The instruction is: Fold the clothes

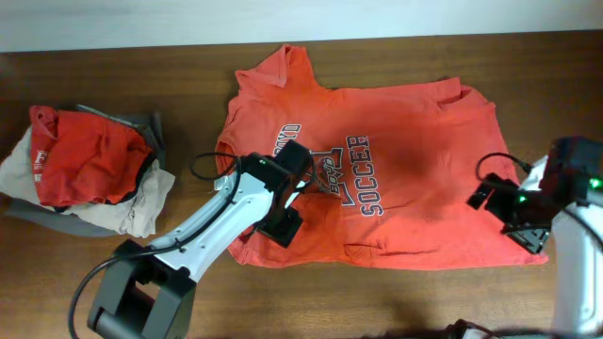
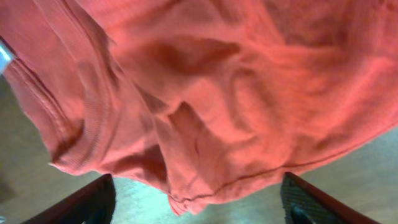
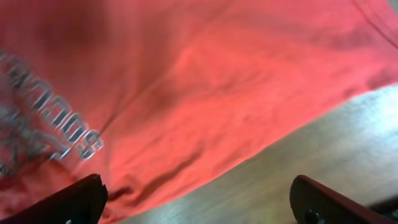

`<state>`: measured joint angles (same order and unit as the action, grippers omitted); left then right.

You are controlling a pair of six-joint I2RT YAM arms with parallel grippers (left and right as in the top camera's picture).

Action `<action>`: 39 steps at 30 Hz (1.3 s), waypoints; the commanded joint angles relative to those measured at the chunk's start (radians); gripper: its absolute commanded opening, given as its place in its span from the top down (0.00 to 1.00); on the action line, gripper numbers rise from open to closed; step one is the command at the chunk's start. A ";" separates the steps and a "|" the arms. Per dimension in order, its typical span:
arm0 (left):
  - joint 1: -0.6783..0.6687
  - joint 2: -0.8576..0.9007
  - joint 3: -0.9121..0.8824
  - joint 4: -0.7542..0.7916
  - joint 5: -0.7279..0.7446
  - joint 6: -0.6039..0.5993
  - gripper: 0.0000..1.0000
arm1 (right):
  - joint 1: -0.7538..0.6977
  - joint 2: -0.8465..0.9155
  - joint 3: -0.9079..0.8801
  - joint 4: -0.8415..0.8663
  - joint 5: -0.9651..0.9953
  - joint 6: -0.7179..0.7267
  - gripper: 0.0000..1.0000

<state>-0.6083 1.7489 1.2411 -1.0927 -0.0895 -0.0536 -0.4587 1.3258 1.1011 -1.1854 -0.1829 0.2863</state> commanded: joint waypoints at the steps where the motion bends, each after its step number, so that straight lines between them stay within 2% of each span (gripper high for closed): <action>1: 0.005 -0.005 0.016 -0.008 0.051 -0.023 0.21 | -0.085 0.056 -0.009 0.001 0.036 0.037 0.01; 10: 0.005 -0.198 0.016 -0.023 0.038 -0.147 0.21 | -0.306 0.082 -0.009 -0.015 -0.140 0.007 0.01; 14: 0.005 -0.341 0.016 -0.023 -0.080 -0.263 0.20 | -0.348 0.071 -0.009 -0.018 -0.227 -0.033 0.01; 16: 0.007 -0.414 0.016 -0.015 -0.156 -0.316 0.15 | -0.346 0.058 -0.009 -0.010 -0.280 -0.082 0.01; 17: 0.010 -0.442 0.016 -0.004 -0.178 -0.325 0.03 | -0.342 0.052 -0.009 -0.006 -0.301 -0.098 0.01; 21: 0.038 -0.504 0.016 0.065 -0.188 -0.322 0.01 | -0.295 0.024 -0.009 0.021 -0.431 -0.202 0.01; 26: 0.089 -0.484 0.016 0.147 -0.165 -0.209 0.01 | -0.190 -0.027 -0.009 0.065 -0.507 -0.303 0.00; 29: 0.142 -0.456 0.017 0.235 -0.038 -0.106 0.01 | -0.108 -0.082 -0.009 0.106 -0.521 -0.306 0.00; 33: 0.230 -0.411 0.025 0.307 0.087 -0.070 0.01 | -0.004 -0.163 -0.009 0.143 -0.518 -0.306 0.01; 35: 0.287 -0.361 0.046 0.342 0.144 0.028 0.01 | 0.051 -0.211 -0.009 0.151 -0.516 -0.306 0.01; 39: 0.324 -0.224 0.118 0.345 0.154 0.187 0.01 | 0.119 -0.264 -0.009 0.158 -0.513 -0.306 0.01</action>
<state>-0.3065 1.4281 1.2930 -0.7506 -0.0059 -0.0505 -0.3840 1.0992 1.0966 -1.0332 -0.6796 -0.0017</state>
